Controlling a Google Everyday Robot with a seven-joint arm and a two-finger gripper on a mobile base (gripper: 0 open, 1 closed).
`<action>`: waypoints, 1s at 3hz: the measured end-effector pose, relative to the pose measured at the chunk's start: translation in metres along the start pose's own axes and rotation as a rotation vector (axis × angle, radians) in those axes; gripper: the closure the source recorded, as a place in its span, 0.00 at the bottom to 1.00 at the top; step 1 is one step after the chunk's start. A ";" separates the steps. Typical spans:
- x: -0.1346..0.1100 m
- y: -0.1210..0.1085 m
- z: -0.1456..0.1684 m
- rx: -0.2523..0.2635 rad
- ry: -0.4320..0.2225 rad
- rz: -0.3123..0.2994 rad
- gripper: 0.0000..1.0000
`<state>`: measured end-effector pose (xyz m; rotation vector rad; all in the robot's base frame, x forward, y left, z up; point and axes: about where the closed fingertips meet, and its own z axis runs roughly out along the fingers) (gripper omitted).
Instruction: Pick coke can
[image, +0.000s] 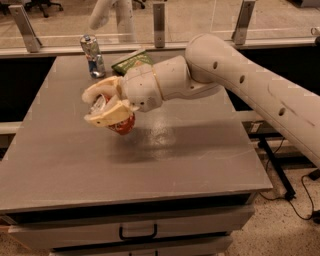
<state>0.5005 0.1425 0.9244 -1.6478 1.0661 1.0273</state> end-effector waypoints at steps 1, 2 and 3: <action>-0.033 -0.002 -0.022 0.006 -0.078 -0.043 1.00; -0.052 -0.004 -0.046 0.041 -0.180 -0.047 1.00; -0.054 -0.004 -0.049 0.046 -0.192 -0.044 1.00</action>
Offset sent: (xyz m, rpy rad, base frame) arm 0.0029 -0.0676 0.0911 0.3316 0.0125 -0.0121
